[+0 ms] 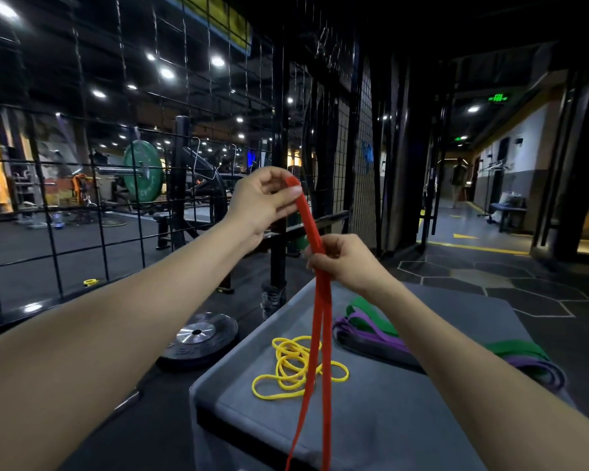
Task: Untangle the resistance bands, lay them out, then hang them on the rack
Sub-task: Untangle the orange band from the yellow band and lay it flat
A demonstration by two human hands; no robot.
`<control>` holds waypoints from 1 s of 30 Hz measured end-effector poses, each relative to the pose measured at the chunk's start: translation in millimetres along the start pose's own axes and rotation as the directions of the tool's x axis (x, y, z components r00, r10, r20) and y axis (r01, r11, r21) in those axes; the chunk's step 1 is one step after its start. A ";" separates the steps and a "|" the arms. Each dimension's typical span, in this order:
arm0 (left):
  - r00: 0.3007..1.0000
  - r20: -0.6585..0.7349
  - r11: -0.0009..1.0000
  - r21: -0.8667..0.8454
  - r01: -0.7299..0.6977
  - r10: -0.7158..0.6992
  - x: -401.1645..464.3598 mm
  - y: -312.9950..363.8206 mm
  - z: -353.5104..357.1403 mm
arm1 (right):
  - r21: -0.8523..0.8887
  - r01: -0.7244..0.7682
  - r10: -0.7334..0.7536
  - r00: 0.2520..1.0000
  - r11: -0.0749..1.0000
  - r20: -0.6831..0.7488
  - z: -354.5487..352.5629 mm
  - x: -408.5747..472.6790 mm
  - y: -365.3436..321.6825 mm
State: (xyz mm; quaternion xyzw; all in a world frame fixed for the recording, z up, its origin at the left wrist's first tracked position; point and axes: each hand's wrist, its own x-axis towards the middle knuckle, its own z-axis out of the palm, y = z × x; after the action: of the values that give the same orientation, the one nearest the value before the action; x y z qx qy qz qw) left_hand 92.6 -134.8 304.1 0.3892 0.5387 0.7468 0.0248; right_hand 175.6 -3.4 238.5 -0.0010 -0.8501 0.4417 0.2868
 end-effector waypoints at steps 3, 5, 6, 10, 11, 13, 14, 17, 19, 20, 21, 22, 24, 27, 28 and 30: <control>0.996 -0.089 0.991 -0.130 -0.017 0.006 5.7 12.8 -6.1 | -0.118 -0.082 0.093 0.992 0.990 0.086 0.5 -9.6 13.7; 0.988 -0.154 0.979 -0.201 -0.034 0.003 10.8 21.4 -14.4 | -0.127 -0.178 0.194 0.972 0.976 0.128 1.3 -19.1 30.4; 0.984 -0.179 0.974 -0.223 -0.040 -0.001 12.9 24.2 -19.9 | -0.103 -0.226 0.239 0.962 0.969 0.132 1.0 -23.3 38.0; 0.973 -0.228 0.966 -0.259 -0.027 -0.034 15.0 20.2 -38.2 | 0.044 -0.275 0.271 0.960 0.960 0.075 -8.7 -34.7 52.8; 0.968 -0.247 0.962 -0.272 -0.018 -0.052 14.4 18.3 -42.2 | 0.092 -0.260 0.255 0.965 0.961 0.062 -12.2 -35.1 53.2; 0.952 -0.293 0.952 -0.306 -0.003 -0.091 13.4 15.0 -51.0 | 0.182 -0.225 0.226 0.974 0.957 0.015 -20.4 -34.5 52.1; 0.943 -0.315 0.948 -0.319 0.003 -0.109 12.7 13.4 -55.3 | 0.221 -0.211 0.218 0.976 0.952 -0.006 -24.3 -33.9 51.0; 0.917 -0.367 0.942 -0.335 0.027 -0.157 12.8 5.5 -65.7 | 0.190 -0.207 0.209 0.978 0.960 0.006 -31.7 -32.4 43.6; 0.902 -0.391 0.935 -0.353 0.036 -0.183 12.5 -1.1 -69.8 | 0.091 -0.235 0.232 0.972 0.968 0.040 -33.6 -30.9 39.6; 0.891 -0.408 0.932 -0.361 0.043 -0.199 12.4 -4.6 -71.9 | 0.072 -0.254 0.251 0.967 0.964 0.047 -34.6 -29.7 38.3; 0.881 -0.422 0.929 -0.367 0.052 -0.216 13.8 -9.8 -74.6 | 0.061 -0.262 0.259 0.965 0.963 0.046 -35.9 -28.6 37.0; 0.871 -0.432 0.928 -0.367 0.065 -0.232 14.4 -14.7 -77.7 | 0.039 -0.258 0.257 0.966 0.965 0.035 -37.1 -27.4 34.7; 0.855 -0.443 0.919 -0.383 0.091 -0.269 14.4 -25.5 -83.0 | -0.035 -0.230 0.229 0.973 0.972 -0.027 -38.4 -24.2 30.4; 0.842 -0.445 0.903 -0.416 0.108 -0.306 12.9 -38.9 -88.0 | -0.074 -0.238 0.226 0.964 0.968 -0.140 -39.5 -18.0 28.3; 0.835 -0.450 0.897 -0.429 0.107 -0.315 11.6 -42.0 -88.8 | -0.092 -0.241 0.227 0.963 0.966 -0.147 -39.8 -16.7 28.7; 0.823 -0.457 0.902 -0.406 0.146 -0.339 9.3 -52.4 -91.5 | -0.164 -0.240 0.221 0.967 0.957 -0.123 -39.5 -15.4 30.7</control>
State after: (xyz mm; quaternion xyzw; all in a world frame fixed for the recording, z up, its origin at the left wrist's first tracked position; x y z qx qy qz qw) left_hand 10.4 -180.5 255.4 0.0906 0.4279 0.8981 0.0452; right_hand 200.1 41.1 225.5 -0.1486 -0.8641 0.3940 0.2757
